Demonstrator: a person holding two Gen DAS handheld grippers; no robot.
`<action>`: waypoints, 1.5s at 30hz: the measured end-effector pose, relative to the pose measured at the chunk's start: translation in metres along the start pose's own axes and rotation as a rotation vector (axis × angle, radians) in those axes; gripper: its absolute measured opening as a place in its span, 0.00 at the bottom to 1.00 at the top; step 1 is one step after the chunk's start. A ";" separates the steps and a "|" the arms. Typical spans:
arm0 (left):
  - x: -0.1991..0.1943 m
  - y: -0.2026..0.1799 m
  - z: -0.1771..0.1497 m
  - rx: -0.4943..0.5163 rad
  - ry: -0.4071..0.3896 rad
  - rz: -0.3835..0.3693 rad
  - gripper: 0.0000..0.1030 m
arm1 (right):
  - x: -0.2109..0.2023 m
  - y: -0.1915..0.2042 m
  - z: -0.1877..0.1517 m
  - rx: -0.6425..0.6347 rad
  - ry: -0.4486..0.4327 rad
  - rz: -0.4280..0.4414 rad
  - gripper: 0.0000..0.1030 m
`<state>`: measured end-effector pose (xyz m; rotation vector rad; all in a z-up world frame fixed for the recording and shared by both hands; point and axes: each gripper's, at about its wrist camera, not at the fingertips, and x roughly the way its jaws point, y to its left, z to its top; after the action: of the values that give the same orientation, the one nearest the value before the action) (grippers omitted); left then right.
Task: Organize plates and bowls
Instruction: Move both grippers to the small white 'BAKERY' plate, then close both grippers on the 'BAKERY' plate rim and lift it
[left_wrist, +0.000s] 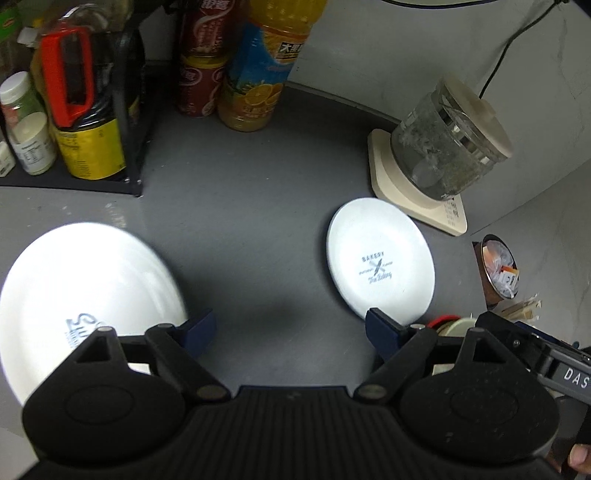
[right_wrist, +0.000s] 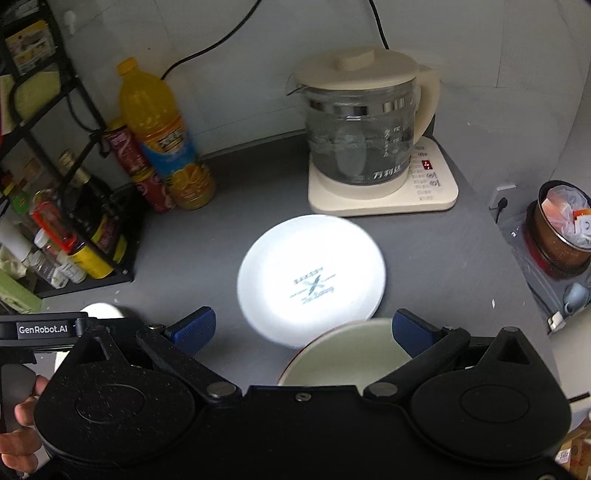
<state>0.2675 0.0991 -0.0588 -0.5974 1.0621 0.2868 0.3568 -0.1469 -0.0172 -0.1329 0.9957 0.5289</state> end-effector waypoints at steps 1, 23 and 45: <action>0.003 -0.002 0.002 -0.005 0.002 -0.005 0.84 | 0.003 -0.003 0.004 -0.005 0.004 -0.002 1.00; 0.115 -0.019 0.015 -0.234 0.102 -0.087 0.48 | 0.117 -0.084 0.059 0.032 0.286 0.016 0.57; 0.161 -0.015 0.006 -0.433 0.114 -0.107 0.07 | 0.190 -0.099 0.068 -0.020 0.514 0.179 0.20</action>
<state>0.3552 0.0812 -0.1942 -1.0665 1.0794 0.3966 0.5382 -0.1404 -0.1498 -0.2044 1.5128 0.6867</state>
